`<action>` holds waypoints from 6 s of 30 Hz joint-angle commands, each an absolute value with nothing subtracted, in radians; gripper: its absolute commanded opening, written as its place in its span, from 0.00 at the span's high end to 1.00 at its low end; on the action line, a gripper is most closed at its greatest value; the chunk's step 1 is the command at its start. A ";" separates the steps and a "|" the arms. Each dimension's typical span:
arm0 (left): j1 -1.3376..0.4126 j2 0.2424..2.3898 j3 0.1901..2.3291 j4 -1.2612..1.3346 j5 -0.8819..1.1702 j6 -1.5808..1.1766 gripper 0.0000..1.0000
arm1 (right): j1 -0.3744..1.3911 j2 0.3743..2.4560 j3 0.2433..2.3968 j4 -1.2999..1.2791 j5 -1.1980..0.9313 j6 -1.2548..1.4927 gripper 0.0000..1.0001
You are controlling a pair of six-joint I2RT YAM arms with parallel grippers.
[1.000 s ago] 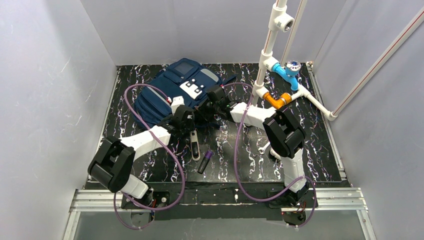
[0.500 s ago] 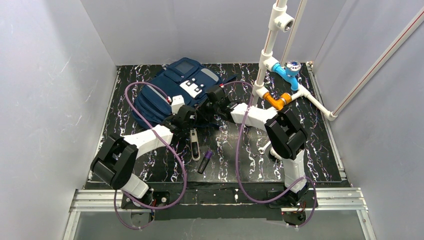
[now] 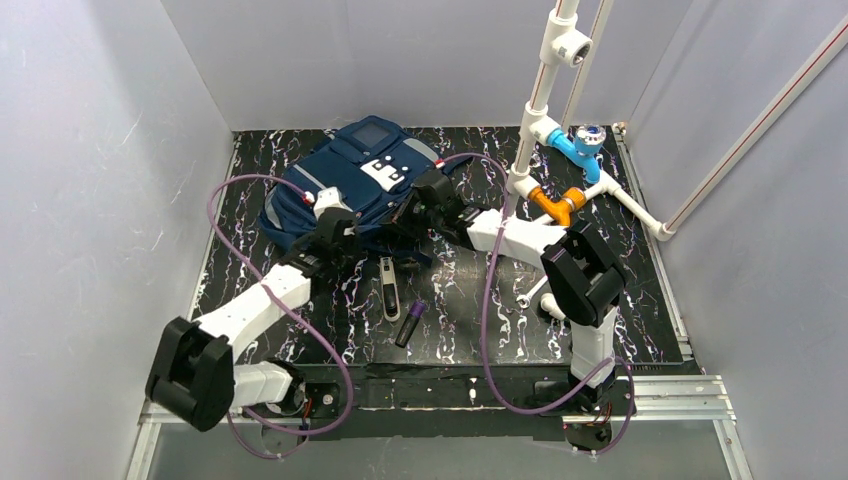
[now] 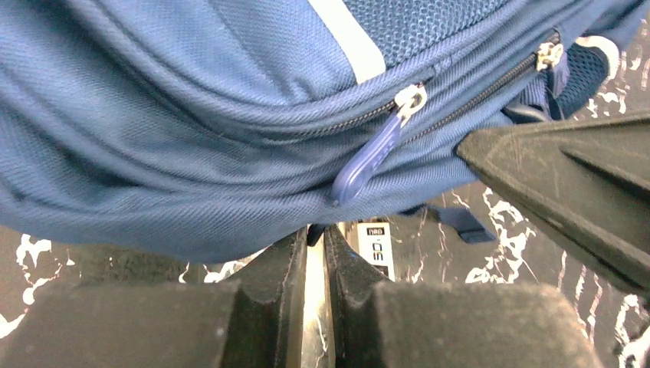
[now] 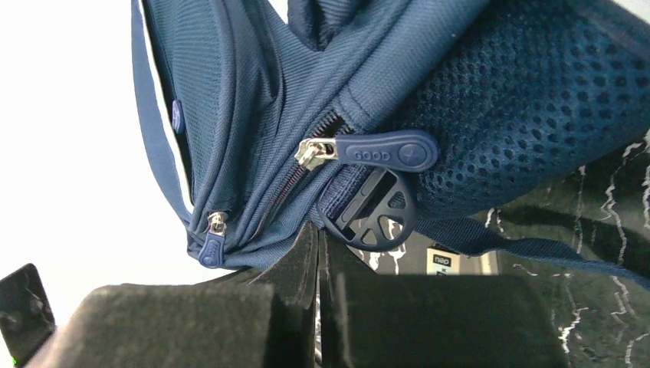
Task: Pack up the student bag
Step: Zip the student bag at the center of the board.
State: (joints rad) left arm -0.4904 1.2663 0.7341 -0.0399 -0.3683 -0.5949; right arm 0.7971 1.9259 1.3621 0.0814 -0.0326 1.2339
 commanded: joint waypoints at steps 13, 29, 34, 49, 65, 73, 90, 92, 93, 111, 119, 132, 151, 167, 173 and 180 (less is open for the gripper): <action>-0.135 0.980 0.671 -0.493 -0.065 -0.419 1.00 | 0.684 1.921 1.514 -0.065 0.263 0.514 0.99; -0.079 1.048 0.761 -0.278 0.584 -0.531 1.00 | 0.765 1.935 1.770 -0.474 0.272 0.175 0.39; -0.080 1.070 0.760 -0.334 0.536 -0.490 1.00 | 0.819 1.829 1.664 -0.442 0.102 0.351 0.25; -0.086 1.166 0.715 -0.228 0.412 -0.552 0.61 | 0.799 1.880 1.385 0.037 -0.155 0.963 0.14; -0.130 1.102 0.697 -0.212 0.250 -0.608 0.48 | 0.761 1.927 1.269 0.154 -0.038 1.313 0.27; -0.173 1.114 0.718 -0.188 0.170 -0.600 0.44 | 0.760 1.980 1.363 0.191 -0.059 1.392 0.99; -0.292 1.211 0.751 -0.103 -0.096 -0.511 0.54 | 0.761 1.874 1.285 0.288 -0.096 1.575 0.99; -0.296 1.237 0.765 -0.104 -0.106 -0.507 0.54 | 0.760 1.865 1.284 0.287 -0.087 1.568 0.99; -0.299 1.251 0.770 -0.104 -0.108 -0.508 0.55 | 0.761 1.860 1.285 0.283 -0.079 1.564 0.99; -0.289 1.202 0.793 -0.385 -0.322 -0.474 1.00 | 0.761 1.861 1.333 0.203 -0.019 1.406 0.99; -0.118 1.035 0.748 -0.465 -0.261 -0.429 1.00 | 0.750 1.975 1.561 -0.054 0.139 0.796 0.99; -0.407 0.857 0.773 -0.489 -0.113 -0.646 1.00 | 0.863 2.201 1.994 -0.216 -0.126 0.341 0.99; -0.417 1.229 0.962 -0.174 0.187 -0.591 1.00 | 0.742 1.970 1.771 -0.310 -0.179 0.806 0.22; -0.416 1.242 0.980 -0.193 0.211 -0.546 1.00 | 0.809 1.985 1.558 0.017 -0.178 1.072 0.47; -0.417 1.211 0.968 -0.224 0.199 -0.503 1.00 | 0.795 2.007 1.592 0.002 -0.144 1.046 0.98; -0.313 1.117 0.891 -0.474 -0.087 -0.539 1.00 | 0.720 1.992 1.614 -0.097 -0.075 0.915 0.99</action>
